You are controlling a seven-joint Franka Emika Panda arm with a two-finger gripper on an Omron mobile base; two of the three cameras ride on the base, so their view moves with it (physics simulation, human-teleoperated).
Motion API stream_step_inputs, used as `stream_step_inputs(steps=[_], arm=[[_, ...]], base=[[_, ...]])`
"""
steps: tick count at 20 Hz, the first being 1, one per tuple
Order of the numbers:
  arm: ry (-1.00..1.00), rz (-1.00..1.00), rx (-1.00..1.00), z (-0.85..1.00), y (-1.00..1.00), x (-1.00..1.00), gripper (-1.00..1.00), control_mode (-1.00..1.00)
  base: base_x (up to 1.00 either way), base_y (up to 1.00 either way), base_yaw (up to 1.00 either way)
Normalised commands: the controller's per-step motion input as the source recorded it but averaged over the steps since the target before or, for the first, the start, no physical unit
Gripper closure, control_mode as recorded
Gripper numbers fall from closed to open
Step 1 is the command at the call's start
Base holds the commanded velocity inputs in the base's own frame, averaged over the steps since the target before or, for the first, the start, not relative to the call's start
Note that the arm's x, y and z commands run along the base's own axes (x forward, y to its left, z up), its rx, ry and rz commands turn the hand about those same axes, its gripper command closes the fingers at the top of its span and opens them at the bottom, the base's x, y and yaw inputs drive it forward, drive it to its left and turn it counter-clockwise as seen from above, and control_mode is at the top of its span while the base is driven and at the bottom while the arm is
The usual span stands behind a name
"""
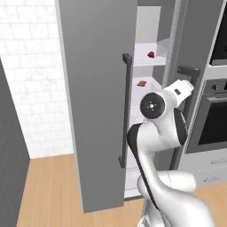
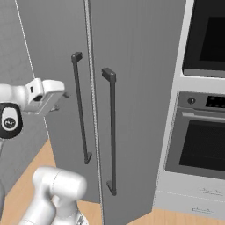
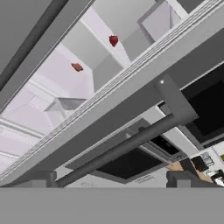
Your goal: Take the strawberry from the fridge and place it on top of the pancake, located on the dining counter.
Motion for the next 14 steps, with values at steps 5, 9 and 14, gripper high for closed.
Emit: stream_step_inputs(steps=[5,9,14], arm=[[0.06,0.00,-0.06,-0.32,0.02,0.73,-1.00,-1.00],[0.03,0.00,-0.06,-0.31,0.00,0.58,-1.00,-1.00],[0.00,0.00,-0.04,-0.31,0.00,0.49,-1.00,-1.00]], base=[[0.00,0.00,0.00],[0.00,0.00,0.00],[0.00,0.00,0.00]])
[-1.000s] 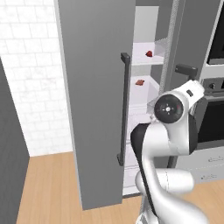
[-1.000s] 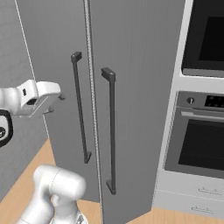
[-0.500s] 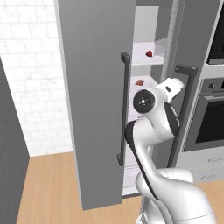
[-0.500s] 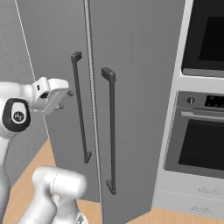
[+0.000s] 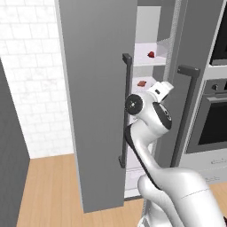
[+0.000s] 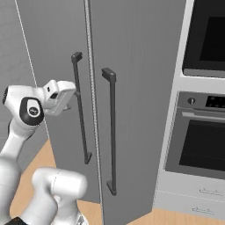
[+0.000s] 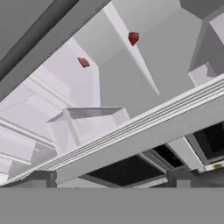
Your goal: Take the strawberry from the fridge and place it on top of the pancake, located on the dining counter.
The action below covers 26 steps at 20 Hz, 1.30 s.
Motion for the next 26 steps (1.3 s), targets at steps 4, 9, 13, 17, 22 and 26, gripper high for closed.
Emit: stream_step_inputs(steps=[4,9,13,17,22,26], arm=[[0.00,0.00,-0.02,-0.19,0.00,0.45,-1.00,-1.00],[0.00,0.00,0.00,-0.16,-0.07,0.41,-1.00,-1.00],[0.00,0.00,0.00,-0.11,-0.10,0.39,-1.00,-1.00],[0.00,0.00,0.00,-0.01,-0.13,0.43,-1.00,-1.00],[0.01,0.00,0.00,-0.04,-0.10,0.34,-1.00,-1.00],[0.00,0.00,0.00,0.00,-0.25,-0.02,-1.00,-1.00]], base=[[0.00,0.00,0.00],[0.00,0.00,0.00],[0.00,0.00,0.00],[0.00,0.00,0.00],[0.00,0.00,0.00],[0.00,0.00,0.00]])
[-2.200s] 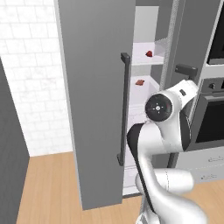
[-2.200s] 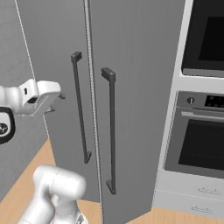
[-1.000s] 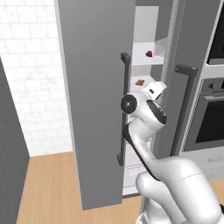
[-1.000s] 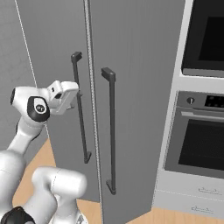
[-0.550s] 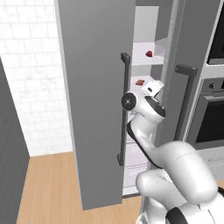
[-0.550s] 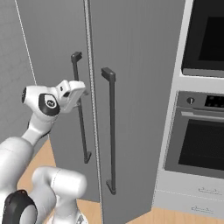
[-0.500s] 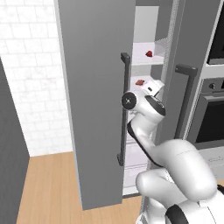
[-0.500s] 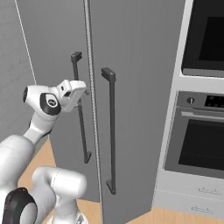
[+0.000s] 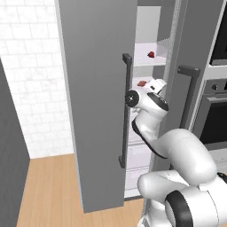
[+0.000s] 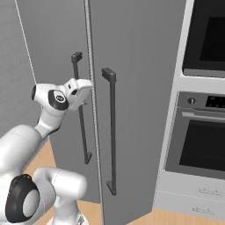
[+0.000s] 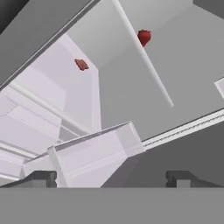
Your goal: Take the strawberry from the fridge and place it on top of the pancake, located on the dining counter.
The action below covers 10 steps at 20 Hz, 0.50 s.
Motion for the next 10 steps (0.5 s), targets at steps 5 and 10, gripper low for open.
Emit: stream_step_inputs(steps=[5,10], arm=[[0.00,0.00,0.00,0.00,-0.37,-0.07,-1.00,-1.00],[-0.01,-0.03,0.00,0.00,-0.66,-0.42,-1.00,-1.00]], base=[[0.00,0.00,0.00],[0.00,0.00,0.00]])
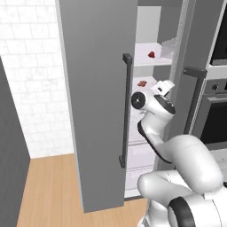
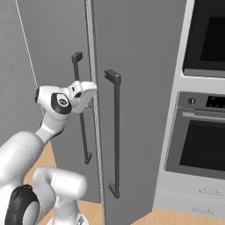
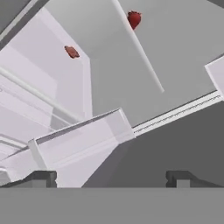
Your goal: Take the strawberry from the fridge and place it on top of the pancake, located on the dining counter.
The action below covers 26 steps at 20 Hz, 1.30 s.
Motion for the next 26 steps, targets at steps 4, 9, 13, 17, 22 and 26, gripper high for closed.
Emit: stream_step_inputs(steps=[4,9,13,17,22,26], arm=[[0.00,-0.09,0.02,0.03,-0.89,-0.50,-1.00,-1.00],[0.00,-0.09,0.05,0.12,-1.00,-0.32,-1.00,-1.00],[0.00,-0.06,0.08,0.09,-1.00,-0.34,-1.00,-1.00],[0.00,-0.06,0.09,0.10,-1.00,-0.48,-1.00,-1.00],[0.00,-0.06,0.10,0.08,-1.00,-0.40,-1.00,-1.00],[0.00,-0.04,0.09,0.07,-1.00,-0.28,-1.00,-1.00]], base=[[0.00,0.00,0.00],[0.00,0.00,0.00],[0.00,0.00,0.00],[0.00,0.00,0.00],[0.00,0.00,0.00],[0.00,0.00,0.00]])
